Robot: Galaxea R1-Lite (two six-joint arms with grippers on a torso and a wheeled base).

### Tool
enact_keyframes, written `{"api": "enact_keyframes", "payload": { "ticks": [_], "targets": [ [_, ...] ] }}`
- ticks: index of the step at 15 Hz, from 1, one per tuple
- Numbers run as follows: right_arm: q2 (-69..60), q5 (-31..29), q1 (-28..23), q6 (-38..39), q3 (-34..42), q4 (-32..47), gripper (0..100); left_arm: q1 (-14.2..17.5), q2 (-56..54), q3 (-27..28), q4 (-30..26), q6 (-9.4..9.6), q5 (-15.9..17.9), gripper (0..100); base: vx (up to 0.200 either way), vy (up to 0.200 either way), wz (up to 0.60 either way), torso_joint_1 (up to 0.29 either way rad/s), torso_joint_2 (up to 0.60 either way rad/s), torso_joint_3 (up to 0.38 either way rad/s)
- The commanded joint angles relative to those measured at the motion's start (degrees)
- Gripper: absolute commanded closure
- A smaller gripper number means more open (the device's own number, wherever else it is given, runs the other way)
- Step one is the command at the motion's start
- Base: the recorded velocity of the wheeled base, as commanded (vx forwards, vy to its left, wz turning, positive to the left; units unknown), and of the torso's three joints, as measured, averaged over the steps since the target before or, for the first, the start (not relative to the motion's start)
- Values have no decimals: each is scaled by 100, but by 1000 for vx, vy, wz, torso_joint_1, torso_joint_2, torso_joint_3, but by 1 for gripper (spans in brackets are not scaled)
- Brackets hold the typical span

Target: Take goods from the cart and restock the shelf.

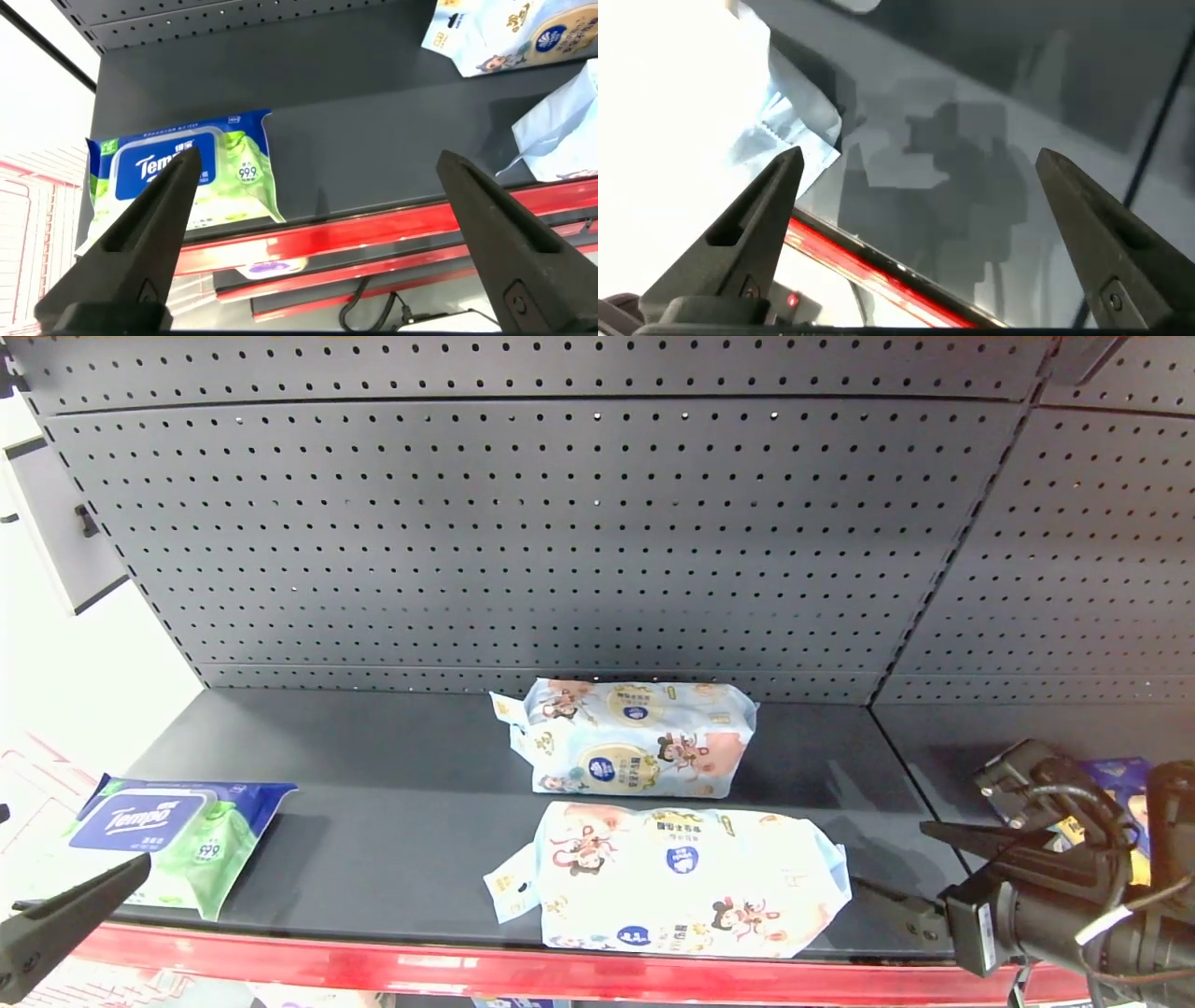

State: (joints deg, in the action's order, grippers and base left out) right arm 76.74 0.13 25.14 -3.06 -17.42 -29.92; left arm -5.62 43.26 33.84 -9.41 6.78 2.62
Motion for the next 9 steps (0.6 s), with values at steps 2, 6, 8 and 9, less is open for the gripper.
{"api": "enact_keyframes", "payload": {
  "ticks": [2,6,8,9],
  "targets": [
    [280,-5,35,-2,-77,-5,0,-1,42,0,1,-1,2,0,0,0,0,0,0,0],
    [342,-13,220,-10,-165,-5,0,-1,86,0,1,-1,2,0,0,0,0,0,0,0],
    [377,-13,281,-10,-253,-5,0,-1,86,0,1,-1,2,0,0,0,0,0,0,0],
    [430,-13,343,-10,-315,-5,0,-1,86,0,9,-1,2,0,0,0,0,0,0,0]
  ]
}}
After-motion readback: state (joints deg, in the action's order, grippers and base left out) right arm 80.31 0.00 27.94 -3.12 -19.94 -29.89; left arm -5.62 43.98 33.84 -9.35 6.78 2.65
